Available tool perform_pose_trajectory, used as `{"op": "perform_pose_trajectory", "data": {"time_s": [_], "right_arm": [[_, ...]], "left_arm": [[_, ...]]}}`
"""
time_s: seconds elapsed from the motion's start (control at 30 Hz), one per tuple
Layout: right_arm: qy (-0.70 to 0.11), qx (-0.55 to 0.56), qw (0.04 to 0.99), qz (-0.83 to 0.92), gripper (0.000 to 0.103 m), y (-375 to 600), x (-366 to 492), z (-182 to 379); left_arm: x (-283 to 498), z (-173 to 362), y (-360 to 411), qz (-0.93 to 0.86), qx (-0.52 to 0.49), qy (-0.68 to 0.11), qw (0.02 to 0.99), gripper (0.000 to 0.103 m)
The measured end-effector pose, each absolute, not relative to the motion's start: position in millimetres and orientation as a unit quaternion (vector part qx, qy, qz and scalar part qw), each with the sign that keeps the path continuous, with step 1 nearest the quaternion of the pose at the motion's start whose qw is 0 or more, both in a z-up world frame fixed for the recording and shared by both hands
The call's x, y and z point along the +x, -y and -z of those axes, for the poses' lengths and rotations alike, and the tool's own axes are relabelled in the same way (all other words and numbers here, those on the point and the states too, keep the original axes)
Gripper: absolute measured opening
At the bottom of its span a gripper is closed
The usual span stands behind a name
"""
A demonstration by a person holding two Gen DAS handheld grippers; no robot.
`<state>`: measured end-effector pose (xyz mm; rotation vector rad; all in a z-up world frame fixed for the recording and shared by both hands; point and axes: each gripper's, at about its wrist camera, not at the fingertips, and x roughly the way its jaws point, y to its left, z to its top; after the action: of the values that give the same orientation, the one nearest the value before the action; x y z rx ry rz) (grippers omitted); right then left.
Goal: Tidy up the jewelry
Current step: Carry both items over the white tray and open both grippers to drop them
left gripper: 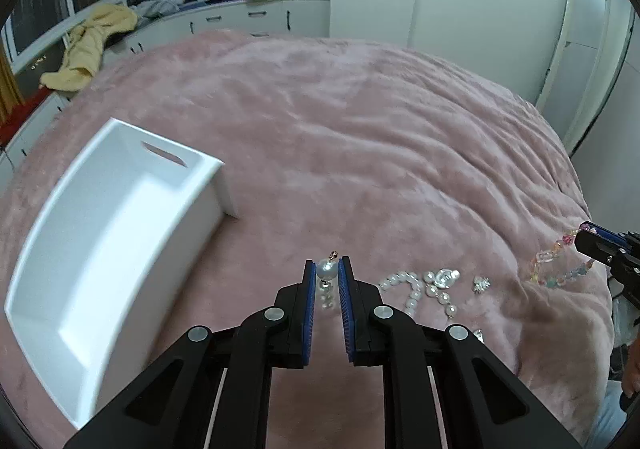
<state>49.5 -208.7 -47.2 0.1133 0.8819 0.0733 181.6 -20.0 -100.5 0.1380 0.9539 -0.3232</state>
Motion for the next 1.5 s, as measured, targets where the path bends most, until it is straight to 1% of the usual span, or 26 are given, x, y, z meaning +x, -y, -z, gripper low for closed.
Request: {"op": "perform_pose_trajectory", "data": {"time_s": [0.3, 0.53, 0.7, 0.87, 1.03, 1.23, 1.4, 1.5], "right_arm": [[-0.409, 0.027, 0.910, -0.069, 0.011, 169, 69, 8], [-0.395, 0.011, 0.911, -0.118, 0.011, 116, 101, -15], [-0.392, 0.011, 0.905, -0.167, 0.011, 65, 136, -24], [-0.394, 0.008, 0.892, -0.224, 0.011, 2, 176, -31], [-0.411, 0.001, 0.874, -0.261, 0.011, -60, 214, -10], [-0.477, -0.027, 0.834, -0.278, 0.011, -129, 242, 59], [-0.509, -0.046, 0.813, -0.279, 0.011, -153, 246, 93], [-0.519, -0.046, 0.806, -0.279, 0.011, -155, 246, 100]], "left_arm": [[180, 49, -24, 0.129, 0.055, -0.428, 0.893, 0.017], [180, 21, -81, 0.090, 0.044, -0.415, 0.904, 0.017], [184, 14, -124, 0.056, 0.034, -0.416, 0.907, 0.017], [193, 28, -171, 0.035, 0.005, -0.435, 0.900, 0.017], [196, 64, -197, 0.007, -0.012, -0.459, 0.888, 0.017], [203, 105, -215, -0.024, -0.028, -0.484, 0.874, 0.017], [206, 125, -219, -0.027, -0.028, -0.498, 0.866, 0.017], [209, 134, -223, -0.028, -0.038, -0.504, 0.862, 0.017]]}}
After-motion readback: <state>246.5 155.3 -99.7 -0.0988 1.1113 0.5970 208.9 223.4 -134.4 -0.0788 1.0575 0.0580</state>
